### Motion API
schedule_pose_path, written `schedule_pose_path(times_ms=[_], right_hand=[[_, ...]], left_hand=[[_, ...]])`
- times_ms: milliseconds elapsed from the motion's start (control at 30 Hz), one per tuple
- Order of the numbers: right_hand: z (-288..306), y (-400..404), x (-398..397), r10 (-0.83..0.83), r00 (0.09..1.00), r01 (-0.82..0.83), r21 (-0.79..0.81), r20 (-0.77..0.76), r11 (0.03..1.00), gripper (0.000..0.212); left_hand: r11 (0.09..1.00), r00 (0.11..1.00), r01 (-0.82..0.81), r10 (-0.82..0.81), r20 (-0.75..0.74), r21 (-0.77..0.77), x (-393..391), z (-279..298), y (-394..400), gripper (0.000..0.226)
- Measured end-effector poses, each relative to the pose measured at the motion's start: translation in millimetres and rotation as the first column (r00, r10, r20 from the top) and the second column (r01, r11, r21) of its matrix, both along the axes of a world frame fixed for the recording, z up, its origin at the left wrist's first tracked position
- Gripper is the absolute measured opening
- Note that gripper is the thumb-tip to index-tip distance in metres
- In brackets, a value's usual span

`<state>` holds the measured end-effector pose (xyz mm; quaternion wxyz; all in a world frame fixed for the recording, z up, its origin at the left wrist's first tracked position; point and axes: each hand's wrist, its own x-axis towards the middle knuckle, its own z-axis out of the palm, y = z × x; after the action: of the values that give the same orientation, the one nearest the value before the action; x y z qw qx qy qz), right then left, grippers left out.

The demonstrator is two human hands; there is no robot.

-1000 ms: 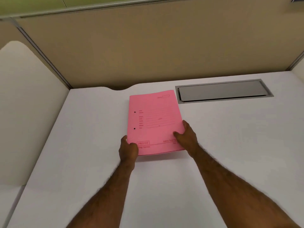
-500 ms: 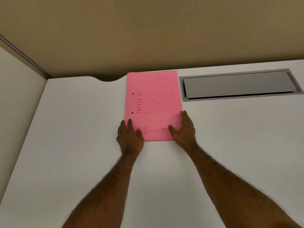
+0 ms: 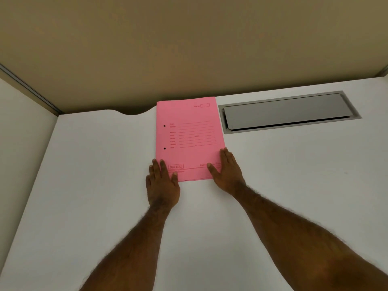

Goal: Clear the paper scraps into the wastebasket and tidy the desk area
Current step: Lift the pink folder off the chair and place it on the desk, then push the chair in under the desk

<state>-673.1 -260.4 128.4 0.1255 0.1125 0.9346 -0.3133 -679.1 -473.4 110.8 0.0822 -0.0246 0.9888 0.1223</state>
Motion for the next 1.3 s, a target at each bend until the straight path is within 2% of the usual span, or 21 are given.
schedule_pose_path(times_ms=[100,333,567,933,1300], right_hand=[[10,-9,31,0.026,0.999,-0.026,0.027,0.02,0.999,0.082],[51,-31,113,0.213,0.976,-0.197,0.241,-0.042,0.95,0.077],[89,-53,194,0.156,0.984,-0.128,0.268,-0.086,0.955,0.076],[122,-93,371,0.095,0.977,-0.041,0.27,-0.193,0.962,0.072],[149,-129,564,0.089,0.982,-0.028,0.337,-0.167,0.941,0.071]], left_hand=[[0.997,0.998,0.067,-0.067,0.003,-0.044,22,17,-3,0.066],[0.979,0.981,0.168,-0.177,-0.075,-0.114,87,67,-10,0.066],[0.976,0.978,0.173,-0.186,-0.096,-0.134,174,110,-27,0.072],[0.969,0.961,0.235,-0.243,-0.129,-0.071,346,139,-69,0.062],[0.957,0.947,0.281,-0.288,-0.145,-0.07,523,172,-103,0.064]])
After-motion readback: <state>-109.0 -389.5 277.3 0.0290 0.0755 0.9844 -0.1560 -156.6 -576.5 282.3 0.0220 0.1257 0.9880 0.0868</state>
